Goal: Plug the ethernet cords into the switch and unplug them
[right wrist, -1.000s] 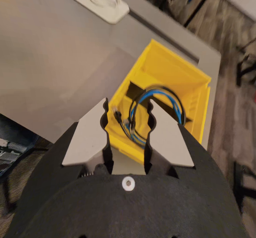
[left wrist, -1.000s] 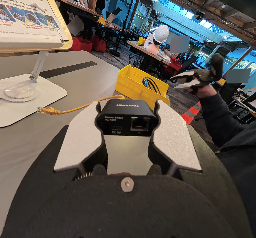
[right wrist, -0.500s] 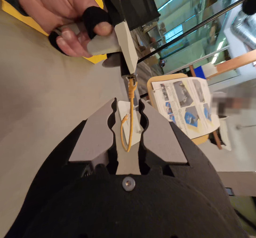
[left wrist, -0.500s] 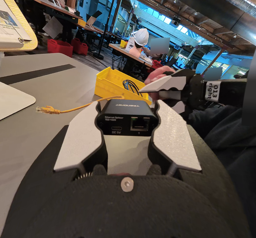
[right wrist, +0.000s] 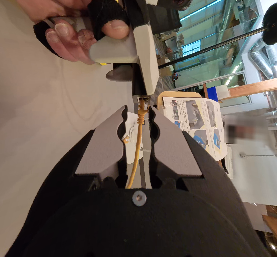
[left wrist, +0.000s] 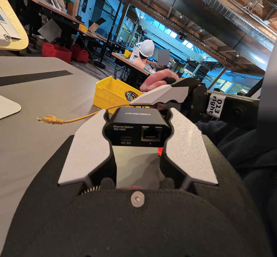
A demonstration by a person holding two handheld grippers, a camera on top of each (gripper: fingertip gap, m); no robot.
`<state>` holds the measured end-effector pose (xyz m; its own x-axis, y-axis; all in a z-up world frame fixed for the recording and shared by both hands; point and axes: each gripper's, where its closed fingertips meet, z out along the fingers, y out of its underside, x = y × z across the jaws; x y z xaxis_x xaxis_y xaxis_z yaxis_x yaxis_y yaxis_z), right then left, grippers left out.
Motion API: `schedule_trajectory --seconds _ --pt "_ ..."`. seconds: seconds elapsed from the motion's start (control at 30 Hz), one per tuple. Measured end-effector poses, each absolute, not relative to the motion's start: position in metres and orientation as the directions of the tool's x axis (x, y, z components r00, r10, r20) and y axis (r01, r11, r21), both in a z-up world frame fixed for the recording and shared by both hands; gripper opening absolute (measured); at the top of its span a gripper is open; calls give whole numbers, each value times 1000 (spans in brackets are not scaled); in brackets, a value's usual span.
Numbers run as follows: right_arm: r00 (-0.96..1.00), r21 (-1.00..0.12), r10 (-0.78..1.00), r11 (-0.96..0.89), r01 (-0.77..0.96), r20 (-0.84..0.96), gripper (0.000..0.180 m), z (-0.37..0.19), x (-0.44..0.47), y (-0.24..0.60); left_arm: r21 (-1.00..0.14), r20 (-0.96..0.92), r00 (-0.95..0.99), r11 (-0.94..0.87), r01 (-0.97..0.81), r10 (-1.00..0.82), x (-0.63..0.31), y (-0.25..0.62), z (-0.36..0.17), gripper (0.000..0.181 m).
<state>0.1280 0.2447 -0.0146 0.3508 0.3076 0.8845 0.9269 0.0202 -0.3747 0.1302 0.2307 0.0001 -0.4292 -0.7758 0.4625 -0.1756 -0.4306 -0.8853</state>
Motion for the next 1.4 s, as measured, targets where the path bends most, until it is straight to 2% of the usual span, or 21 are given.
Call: schedule_trajectory --seconds 0.23,0.8,1.2,1.4 --pt "322 -348 296 38 937 899 17 -12 127 247 -887 460 -436 -421 -189 -773 131 222 0 73" --pt "312 -343 288 62 937 905 12 -10 132 240 -879 475 -440 -440 -186 -762 132 219 2 73" --pt "238 -269 246 98 958 939 13 -8 130 237 -875 482 -442 -446 -189 -757 133 216 2 73" --pt "220 -254 281 90 963 934 11 -13 130 237 -872 488 -438 -446 -202 -755 134 216 -2 73"
